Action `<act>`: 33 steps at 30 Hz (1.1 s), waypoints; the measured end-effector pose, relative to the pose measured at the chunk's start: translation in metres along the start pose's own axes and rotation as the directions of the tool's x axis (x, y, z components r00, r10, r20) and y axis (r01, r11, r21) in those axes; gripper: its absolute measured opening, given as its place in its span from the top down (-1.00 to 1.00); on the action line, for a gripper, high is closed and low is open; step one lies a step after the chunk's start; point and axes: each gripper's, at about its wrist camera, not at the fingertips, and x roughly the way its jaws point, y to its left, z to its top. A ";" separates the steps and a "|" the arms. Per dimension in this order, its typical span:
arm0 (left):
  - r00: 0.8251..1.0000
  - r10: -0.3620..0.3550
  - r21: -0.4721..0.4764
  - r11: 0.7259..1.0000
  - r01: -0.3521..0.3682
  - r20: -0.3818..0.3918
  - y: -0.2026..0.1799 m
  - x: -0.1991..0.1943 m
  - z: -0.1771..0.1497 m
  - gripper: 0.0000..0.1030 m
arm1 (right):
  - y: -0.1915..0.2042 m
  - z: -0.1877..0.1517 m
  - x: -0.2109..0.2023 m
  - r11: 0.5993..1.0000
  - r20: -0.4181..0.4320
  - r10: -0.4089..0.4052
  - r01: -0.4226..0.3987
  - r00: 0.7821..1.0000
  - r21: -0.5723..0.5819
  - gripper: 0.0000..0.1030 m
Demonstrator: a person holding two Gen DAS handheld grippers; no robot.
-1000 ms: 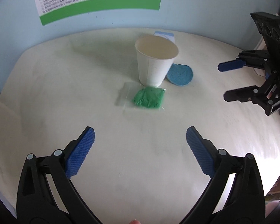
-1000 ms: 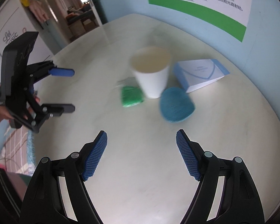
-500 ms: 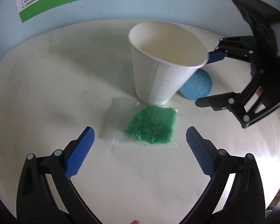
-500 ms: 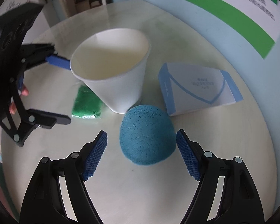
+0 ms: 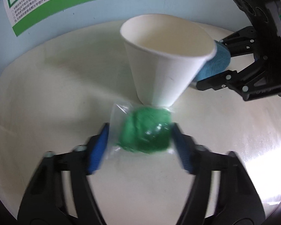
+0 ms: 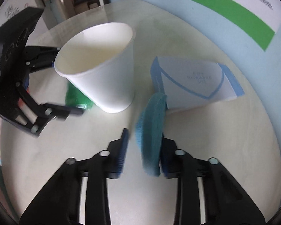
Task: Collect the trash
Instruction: 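Grasp the green bag with the left gripper while the right grasps the blue sponge, then carry green bag and blue sponge to the wastebasket and open both grippers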
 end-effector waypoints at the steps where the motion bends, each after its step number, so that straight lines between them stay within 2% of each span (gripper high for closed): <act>1: 1.000 -0.004 -0.006 1.000 0.004 -0.003 0.001 -0.001 0.000 0.02 | 0.000 -0.004 -0.003 1.000 0.000 0.006 -0.006 1.000 0.008 0.44; 2: 1.000 -0.013 -0.010 1.000 0.013 -0.004 0.001 -0.001 -0.001 0.09 | 0.001 -0.006 -0.005 1.000 0.002 0.010 -0.010 1.000 0.013 0.46; 7: 1.000 -0.029 0.004 1.000 0.029 -0.003 -0.008 -0.009 -0.006 0.11 | 0.000 -0.013 -0.007 0.998 0.009 0.026 -0.027 1.000 0.056 0.54; 9: 0.999 -0.034 -0.008 0.999 0.034 0.006 -0.010 -0.015 -0.009 0.12 | 0.000 -0.014 -0.008 0.998 0.005 0.033 -0.034 0.999 0.057 0.71; 19: 1.000 0.001 -0.071 0.997 0.001 0.030 -0.004 -0.064 -0.040 0.12 | 0.019 -0.017 -0.035 0.993 0.028 0.107 -0.108 0.994 0.055 0.71; 21: 0.999 0.013 -0.091 0.996 -0.010 0.031 -0.009 -0.064 -0.031 0.12 | 0.031 -0.014 -0.043 0.990 0.032 0.128 -0.129 0.991 0.049 0.71; 23: 0.999 0.025 -0.120 0.993 -0.021 0.036 -0.004 -0.079 -0.042 0.12 | 0.043 -0.014 -0.048 0.988 0.033 0.149 -0.150 0.988 0.031 0.71; 29: 0.995 0.095 -0.210 0.974 -0.086 0.036 0.010 -0.118 -0.086 0.12 | 0.095 0.004 -0.055 0.969 0.009 0.233 -0.231 0.973 -0.085 0.71; 30: 0.993 0.114 -0.232 0.967 -0.103 0.034 0.014 -0.126 -0.097 0.12 | 0.112 -0.002 -0.061 0.963 0.003 0.248 -0.246 0.969 -0.114 0.71; 33: 0.987 0.157 -0.288 0.947 -0.142 0.029 0.034 -0.152 -0.133 0.12 | 0.148 0.014 -0.062 0.937 -0.019 0.294 -0.292 0.956 -0.189 0.71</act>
